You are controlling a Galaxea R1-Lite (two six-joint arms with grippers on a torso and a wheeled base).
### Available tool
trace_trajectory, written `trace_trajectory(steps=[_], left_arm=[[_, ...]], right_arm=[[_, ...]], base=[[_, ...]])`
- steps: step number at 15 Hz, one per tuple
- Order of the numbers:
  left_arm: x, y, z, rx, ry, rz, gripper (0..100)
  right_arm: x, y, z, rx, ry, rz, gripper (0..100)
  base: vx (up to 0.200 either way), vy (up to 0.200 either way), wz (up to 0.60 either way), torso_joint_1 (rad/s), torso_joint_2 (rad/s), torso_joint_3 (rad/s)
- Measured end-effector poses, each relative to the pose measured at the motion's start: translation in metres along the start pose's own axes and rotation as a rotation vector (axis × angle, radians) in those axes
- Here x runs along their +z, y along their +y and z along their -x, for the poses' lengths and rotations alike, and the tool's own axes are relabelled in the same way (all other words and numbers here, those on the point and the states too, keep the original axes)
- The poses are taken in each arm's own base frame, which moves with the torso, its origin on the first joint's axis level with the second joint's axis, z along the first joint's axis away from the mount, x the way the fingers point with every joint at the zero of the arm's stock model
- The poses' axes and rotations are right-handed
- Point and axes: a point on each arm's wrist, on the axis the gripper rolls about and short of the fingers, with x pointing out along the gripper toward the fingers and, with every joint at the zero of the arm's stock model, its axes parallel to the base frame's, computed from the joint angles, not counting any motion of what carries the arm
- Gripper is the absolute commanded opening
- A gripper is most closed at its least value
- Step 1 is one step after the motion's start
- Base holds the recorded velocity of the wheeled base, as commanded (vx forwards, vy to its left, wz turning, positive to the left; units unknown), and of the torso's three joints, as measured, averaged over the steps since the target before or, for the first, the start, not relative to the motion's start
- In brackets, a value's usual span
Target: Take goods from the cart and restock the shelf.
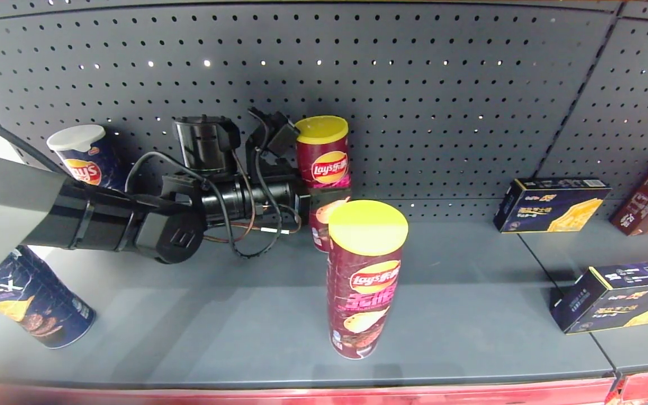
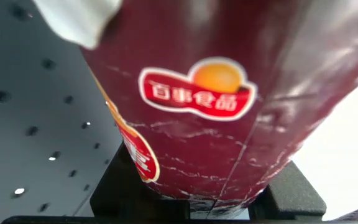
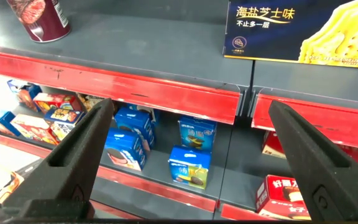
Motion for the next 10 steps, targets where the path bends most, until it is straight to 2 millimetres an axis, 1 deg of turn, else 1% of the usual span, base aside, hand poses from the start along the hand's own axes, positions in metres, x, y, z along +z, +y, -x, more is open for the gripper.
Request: trace_trajectory(steps=[3, 7, 10], left_arm=[[-0.005, 0.001, -0.006, -0.007, 0.005, 0.003, 0], [-0.005, 0.002, -0.013, -0.014, -0.004, -0.005, 0], [-0.01, 0.004, -0.017, -0.017, 0.005, 0.002, 0]], right_arm=[[0.0, 0.0, 0.0, 0.0, 0.0, 0.0, 100], [0.0, 0.0, 0.0, 0.0, 0.0, 0.0, 100], [0.0, 0.0, 0.0, 0.0, 0.0, 0.0, 100]], base=[[0.0, 0.0, 0.0, 0.0, 0.0, 0.0], [0.0, 0.0, 0.0, 0.0, 0.0, 0.0], [0.0, 0.0, 0.0, 0.0, 0.0, 0.0]])
